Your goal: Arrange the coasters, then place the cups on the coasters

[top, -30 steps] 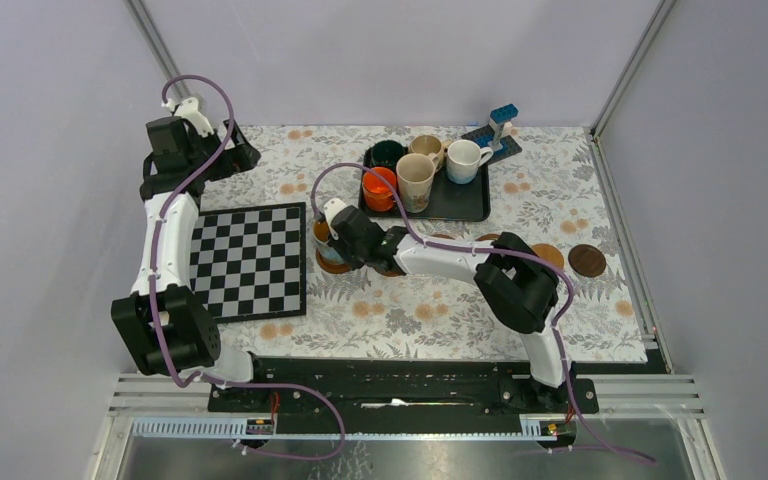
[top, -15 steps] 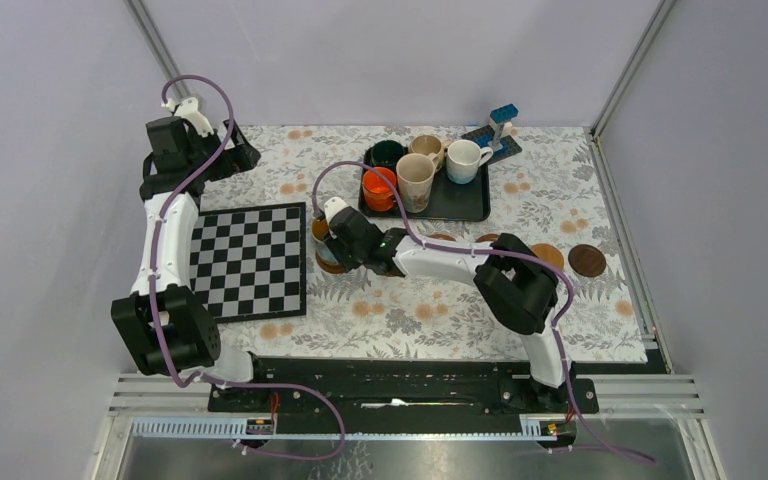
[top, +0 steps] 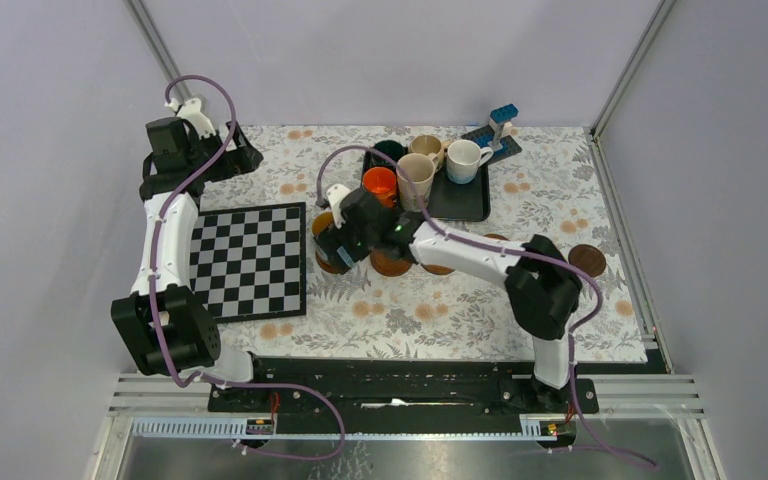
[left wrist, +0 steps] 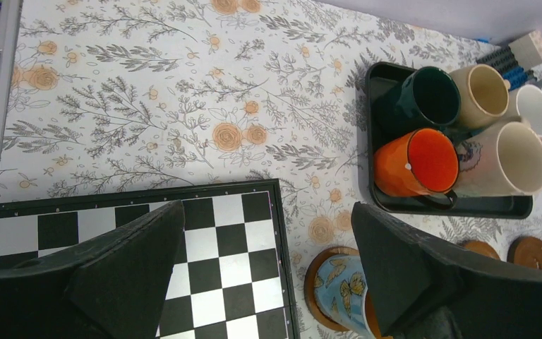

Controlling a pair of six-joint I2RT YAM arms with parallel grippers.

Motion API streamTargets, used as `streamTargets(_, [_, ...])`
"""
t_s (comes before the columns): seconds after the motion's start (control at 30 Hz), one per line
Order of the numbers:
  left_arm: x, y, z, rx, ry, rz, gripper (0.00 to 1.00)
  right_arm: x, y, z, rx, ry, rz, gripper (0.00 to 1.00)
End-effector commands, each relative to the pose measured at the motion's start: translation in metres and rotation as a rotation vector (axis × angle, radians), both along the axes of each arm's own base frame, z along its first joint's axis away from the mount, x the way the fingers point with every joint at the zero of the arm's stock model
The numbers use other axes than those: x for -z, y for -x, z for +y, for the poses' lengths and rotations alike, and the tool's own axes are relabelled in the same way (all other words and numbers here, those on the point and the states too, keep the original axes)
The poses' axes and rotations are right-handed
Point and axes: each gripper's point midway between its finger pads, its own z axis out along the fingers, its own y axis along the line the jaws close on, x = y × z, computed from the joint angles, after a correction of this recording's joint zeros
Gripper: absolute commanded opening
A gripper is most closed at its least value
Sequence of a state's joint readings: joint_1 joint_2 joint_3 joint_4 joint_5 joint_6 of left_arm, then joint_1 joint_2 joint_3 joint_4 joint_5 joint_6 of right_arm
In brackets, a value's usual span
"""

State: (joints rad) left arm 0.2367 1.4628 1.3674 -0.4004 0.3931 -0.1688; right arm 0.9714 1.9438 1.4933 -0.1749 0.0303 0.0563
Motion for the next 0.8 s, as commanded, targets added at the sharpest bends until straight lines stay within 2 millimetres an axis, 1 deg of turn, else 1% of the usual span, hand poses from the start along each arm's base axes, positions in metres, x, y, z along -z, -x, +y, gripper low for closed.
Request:
streamTargets(0.0, [-0.021, 0.003, -0.008, 0.094, -0.036, -0.066, 0.99, -0.097, 0.002, -0.013, -0.219, -0.184, 0.033, 0.96])
streamTargets(0.03, [-0.02, 0.003, -0.01, 0.111, -0.037, -0.065, 0.99, -0.106, -0.007, -0.025, -0.226, -0.207, 0.044, 0.98])
streamTargets(0.13, [-0.018, 0.003, -0.016, 0.153, -0.029, -0.066, 0.99, -0.121, -0.022, -0.058, -0.243, -0.232, 0.043, 1.0])
streamTargets(0.27, [-0.012, 0.001, -0.024, 0.204, 0.007, -0.052, 0.99, -0.131, -0.048, -0.108, -0.249, -0.222, 0.0, 1.0])
streamTargets(0.3, [-0.011, 0.0, -0.026, 0.213, 0.017, -0.048, 0.99, -0.133, -0.057, -0.122, -0.237, -0.215, -0.016, 1.0])
streamTargets(0.4, [-0.008, -0.003, -0.028, 0.228, 0.031, -0.038, 0.99, -0.129, -0.085, -0.163, -0.21, -0.171, -0.069, 1.0])
streamTargets(0.47, [-0.006, -0.006, -0.028, 0.233, 0.036, -0.033, 0.99, -0.12, -0.107, -0.188, -0.172, -0.132, -0.089, 1.0])
streamTargets(0.53, [-0.004, -0.009, -0.028, 0.238, 0.041, -0.029, 0.99, -0.112, -0.128, -0.209, -0.142, -0.106, -0.105, 0.99])
streamTargets(0.6, [-0.004, -0.01, -0.03, 0.253, 0.046, -0.03, 0.99, -0.11, -0.145, -0.222, -0.152, -0.114, -0.127, 0.94])
streamTargets(0.63, [-0.003, -0.011, -0.032, 0.268, 0.05, -0.029, 0.99, -0.112, -0.149, -0.228, -0.193, -0.136, -0.141, 0.9])
streamTargets(0.67, [-0.003, -0.01, -0.034, 0.281, 0.053, -0.03, 0.99, -0.109, -0.152, -0.232, -0.235, -0.142, -0.152, 0.89])
streamTargets(0.77, [-0.004, -0.011, -0.037, 0.316, 0.054, -0.037, 0.99, -0.1, -0.166, -0.241, -0.368, -0.095, -0.204, 0.87])
